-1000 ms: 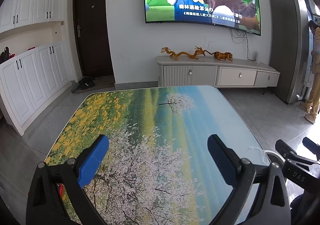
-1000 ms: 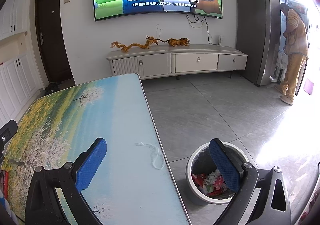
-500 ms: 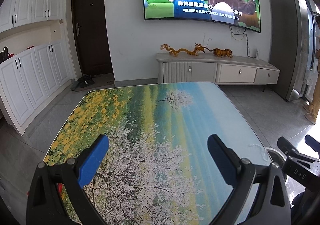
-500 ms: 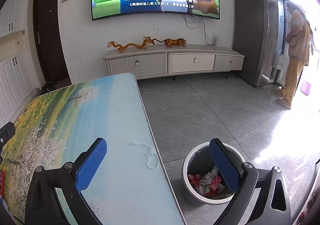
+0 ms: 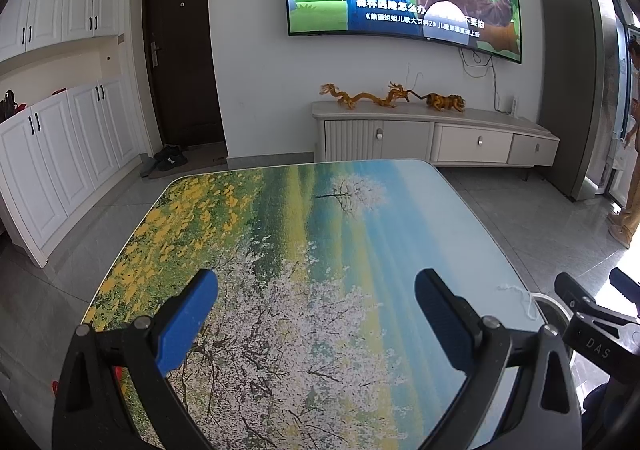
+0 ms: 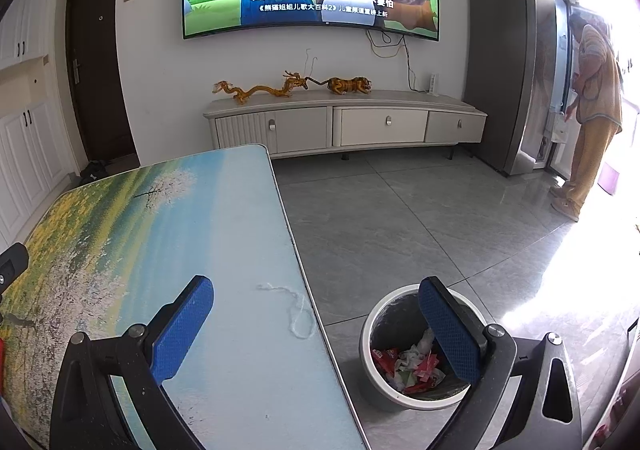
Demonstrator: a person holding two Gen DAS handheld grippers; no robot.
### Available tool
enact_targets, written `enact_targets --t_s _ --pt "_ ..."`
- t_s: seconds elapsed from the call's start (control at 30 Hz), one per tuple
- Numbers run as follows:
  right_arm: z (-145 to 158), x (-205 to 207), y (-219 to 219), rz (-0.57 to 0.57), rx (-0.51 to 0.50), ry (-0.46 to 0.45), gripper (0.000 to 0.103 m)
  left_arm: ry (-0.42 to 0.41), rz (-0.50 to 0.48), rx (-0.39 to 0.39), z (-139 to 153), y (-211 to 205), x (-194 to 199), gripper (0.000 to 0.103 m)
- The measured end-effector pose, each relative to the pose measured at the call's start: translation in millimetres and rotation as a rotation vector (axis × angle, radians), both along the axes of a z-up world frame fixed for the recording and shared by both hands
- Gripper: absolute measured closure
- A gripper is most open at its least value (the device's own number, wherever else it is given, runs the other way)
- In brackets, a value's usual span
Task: Collect trash
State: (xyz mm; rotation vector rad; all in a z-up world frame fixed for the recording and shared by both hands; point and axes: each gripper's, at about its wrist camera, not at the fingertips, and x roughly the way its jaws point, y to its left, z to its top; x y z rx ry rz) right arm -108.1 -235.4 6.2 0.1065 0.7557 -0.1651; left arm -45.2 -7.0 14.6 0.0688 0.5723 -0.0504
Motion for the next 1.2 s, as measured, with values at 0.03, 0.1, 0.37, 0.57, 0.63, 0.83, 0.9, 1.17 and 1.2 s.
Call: enact_targets --t_s 0.03,0.1,0.37,0.57,0.63,0.83,0.9,1.17,1.2 --pt "0.0 0.1 -0.1 0.0 -0.002 0.0 0.0 0.003 0.0 -0.001 -1.1 0.3 0.7 0.003" --pt "-0.3 0.1 -0.1 -0.001 -0.006 -0.001 0.0 0.008 0.0 -0.003 -2.2 0.7 1.8 0.003" --pt "-0.3 0.1 -0.5 -0.008 -0.017 0.0 0.0 0.024 -0.004 -0.007 -4.6 0.6 4.7 0.003" --pt "-0.7 0.2 -0.2 -0.011 -0.029 0.0 0.0 0.031 0.001 -0.013 -3.8 1.7 6.1 0.003" --pt "-0.3 0.0 -0.3 -0.012 -0.032 -0.001 0.0 0.033 0.003 -0.014 -3.6 2.1 6.8 0.003" --pt "-0.6 0.6 0.0 -0.012 -0.04 -0.002 0.0 0.039 0.008 -0.018 -4.3 4.2 8.0 0.003" --pt "-0.5 0.8 0.0 -0.012 -0.04 -0.002 0.0 0.041 0.011 -0.019 -5.0 5.3 8.6 0.003" --pt "0.0 0.8 -0.7 -0.012 -0.042 -0.002 0.0 0.05 0.022 -0.027 -5.9 8.7 10.2 0.003" --pt "0.1 0.7 -0.8 -0.013 -0.042 -0.003 0.0 0.05 0.022 -0.028 -5.9 8.8 10.7 0.003"
